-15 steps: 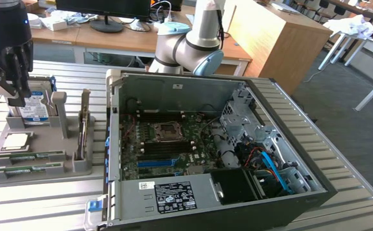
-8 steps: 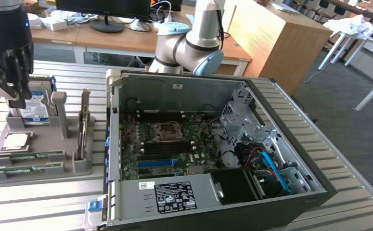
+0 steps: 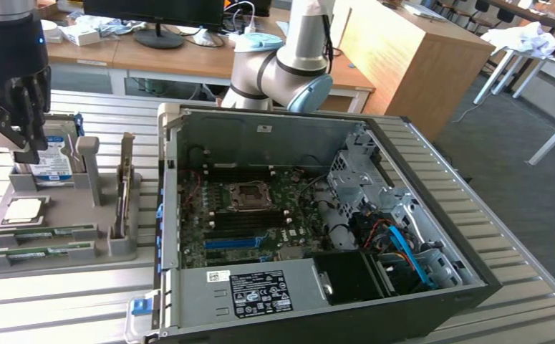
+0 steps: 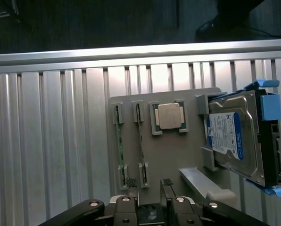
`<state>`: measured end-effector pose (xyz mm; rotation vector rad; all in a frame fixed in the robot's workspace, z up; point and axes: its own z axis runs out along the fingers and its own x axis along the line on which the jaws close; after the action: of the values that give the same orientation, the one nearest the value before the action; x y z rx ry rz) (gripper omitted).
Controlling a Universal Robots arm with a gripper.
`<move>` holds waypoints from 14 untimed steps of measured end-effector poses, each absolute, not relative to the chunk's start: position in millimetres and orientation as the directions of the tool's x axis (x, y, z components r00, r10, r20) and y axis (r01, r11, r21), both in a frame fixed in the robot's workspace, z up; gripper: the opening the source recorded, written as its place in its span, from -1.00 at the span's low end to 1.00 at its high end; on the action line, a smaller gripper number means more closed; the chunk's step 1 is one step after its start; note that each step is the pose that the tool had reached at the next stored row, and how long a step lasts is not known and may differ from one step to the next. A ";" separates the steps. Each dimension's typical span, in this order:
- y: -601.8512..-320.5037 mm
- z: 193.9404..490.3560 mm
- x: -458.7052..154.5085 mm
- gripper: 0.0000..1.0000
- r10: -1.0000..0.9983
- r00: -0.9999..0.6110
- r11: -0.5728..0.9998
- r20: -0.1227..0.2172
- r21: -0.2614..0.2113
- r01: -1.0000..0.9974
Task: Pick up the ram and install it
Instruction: 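Pick up the ram and move it above insertion slot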
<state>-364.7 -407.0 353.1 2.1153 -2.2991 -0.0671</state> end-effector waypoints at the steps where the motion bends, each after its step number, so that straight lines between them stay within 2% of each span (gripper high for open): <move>1: -407.0 352.6 -364.7 -0.35 -0.996 -0.084 0.083 -0.017 0.043 -0.996; 14: -407.0 345.9 -364.7 -0.35 -0.996 -0.083 0.083 -0.017 0.043 -0.996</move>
<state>-364.7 -407.0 345.9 2.1152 -2.2990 -0.0671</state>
